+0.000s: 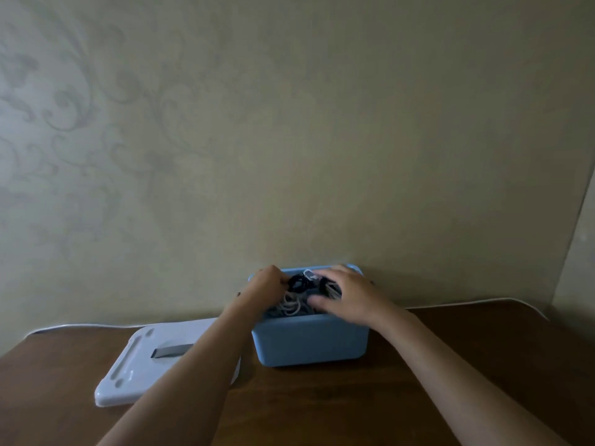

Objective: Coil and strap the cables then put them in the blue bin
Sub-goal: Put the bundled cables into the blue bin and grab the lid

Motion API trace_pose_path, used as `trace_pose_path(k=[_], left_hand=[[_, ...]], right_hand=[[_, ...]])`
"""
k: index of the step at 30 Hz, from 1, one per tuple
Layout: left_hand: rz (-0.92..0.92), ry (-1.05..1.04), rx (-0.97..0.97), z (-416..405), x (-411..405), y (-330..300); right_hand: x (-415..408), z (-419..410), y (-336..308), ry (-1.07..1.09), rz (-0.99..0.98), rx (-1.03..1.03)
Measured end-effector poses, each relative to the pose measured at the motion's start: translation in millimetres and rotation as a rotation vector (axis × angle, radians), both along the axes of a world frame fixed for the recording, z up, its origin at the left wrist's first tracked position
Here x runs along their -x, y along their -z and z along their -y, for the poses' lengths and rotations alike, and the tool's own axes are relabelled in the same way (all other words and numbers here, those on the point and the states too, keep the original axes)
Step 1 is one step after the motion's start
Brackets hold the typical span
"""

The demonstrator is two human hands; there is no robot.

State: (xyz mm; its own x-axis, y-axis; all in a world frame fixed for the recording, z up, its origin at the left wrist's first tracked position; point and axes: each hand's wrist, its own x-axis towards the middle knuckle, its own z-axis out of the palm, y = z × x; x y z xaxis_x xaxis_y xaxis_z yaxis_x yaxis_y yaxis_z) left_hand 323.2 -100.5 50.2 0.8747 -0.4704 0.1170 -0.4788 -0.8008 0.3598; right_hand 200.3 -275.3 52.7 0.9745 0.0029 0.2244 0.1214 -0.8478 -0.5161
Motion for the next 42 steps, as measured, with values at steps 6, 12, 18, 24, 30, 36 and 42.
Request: trace_pose_path(k=[6, 12, 18, 24, 30, 36, 42], left_hand=[[-0.041, 0.100, -0.223, -2, 1, -11], [0.125, 0.057, 0.205, -55, 21, 8], [0.176, -0.110, 0.274, -144, 14, 37], [0.084, -0.283, -0.026, -199, 23, 68], [0.191, -0.263, -0.010, -215, 23, 81], [0.200, -0.213, -0.015, -215, 8, 99], [0.263, -0.291, 0.090, -233, 33, 90]], right_hand=[[9, -12, 1, -0.108, -0.202, 0.293], [10, -17, 12, -0.038, -0.115, 0.503], [10, -23, 15, -0.021, 0.009, 0.516], [17, -45, 27, -0.030, 0.201, 0.406], [20, -43, 42, -0.015, 0.383, 0.367], [24, -46, 38, -0.027, 0.374, 0.356], [61, -56, 35, -0.005, 0.349, 0.343]])
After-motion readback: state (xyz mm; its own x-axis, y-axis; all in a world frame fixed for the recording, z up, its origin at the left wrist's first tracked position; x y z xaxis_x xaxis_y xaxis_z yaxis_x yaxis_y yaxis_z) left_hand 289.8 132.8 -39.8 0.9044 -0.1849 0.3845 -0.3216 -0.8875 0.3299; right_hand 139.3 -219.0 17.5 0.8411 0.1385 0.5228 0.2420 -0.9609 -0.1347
